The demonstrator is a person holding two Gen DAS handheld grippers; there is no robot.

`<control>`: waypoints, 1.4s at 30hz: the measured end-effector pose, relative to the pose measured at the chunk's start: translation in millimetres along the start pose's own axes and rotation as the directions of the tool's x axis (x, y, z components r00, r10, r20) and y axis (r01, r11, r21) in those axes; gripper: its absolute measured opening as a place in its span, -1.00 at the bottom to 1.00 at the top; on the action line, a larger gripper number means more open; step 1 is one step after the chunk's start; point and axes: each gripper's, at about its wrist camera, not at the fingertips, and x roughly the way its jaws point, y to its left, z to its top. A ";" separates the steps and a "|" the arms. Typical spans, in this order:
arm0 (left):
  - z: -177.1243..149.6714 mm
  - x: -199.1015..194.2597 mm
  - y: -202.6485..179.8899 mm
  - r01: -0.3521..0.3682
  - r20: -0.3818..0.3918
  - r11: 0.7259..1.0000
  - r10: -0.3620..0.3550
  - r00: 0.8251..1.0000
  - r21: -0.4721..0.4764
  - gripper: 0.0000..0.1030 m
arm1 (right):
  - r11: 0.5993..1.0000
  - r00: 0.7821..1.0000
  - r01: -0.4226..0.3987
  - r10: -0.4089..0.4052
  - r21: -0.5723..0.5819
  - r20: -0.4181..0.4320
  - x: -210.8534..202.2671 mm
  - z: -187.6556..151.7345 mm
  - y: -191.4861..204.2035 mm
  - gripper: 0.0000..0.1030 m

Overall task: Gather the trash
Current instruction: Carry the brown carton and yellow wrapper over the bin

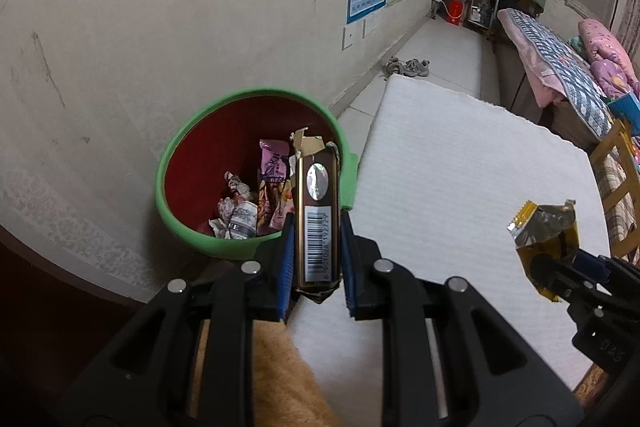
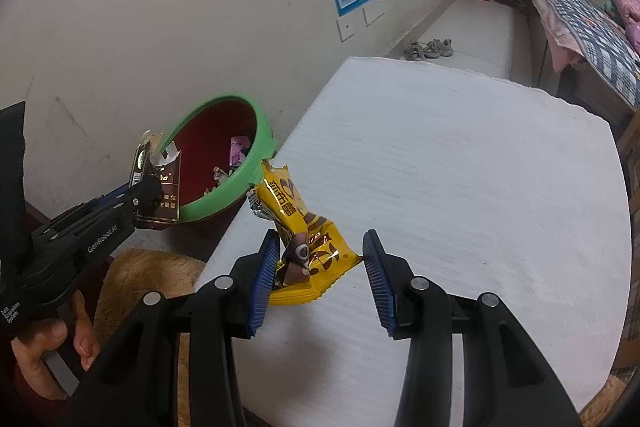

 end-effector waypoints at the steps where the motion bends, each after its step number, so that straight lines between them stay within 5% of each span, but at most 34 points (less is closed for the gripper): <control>1: -0.2 0.5 -0.3 0.000 -0.002 1.000 0.000 1.000 -0.002 -0.61 | 1.000 1.000 -0.001 0.001 -0.003 -0.002 0.8 0.5 0.7 -0.18; 22: 9.7 13.3 48.0 -0.089 -0.009 0.994 0.089 0.996 -0.067 -0.61 | 0.993 0.997 -0.070 0.073 -0.096 0.024 17.7 42.3 47.3 -0.18; 42: 22.7 34.6 79.9 -0.098 -0.024 0.989 0.096 0.995 -0.113 -0.61 | 0.974 0.995 -0.096 0.100 -0.203 0.011 51.1 83.7 89.6 -0.18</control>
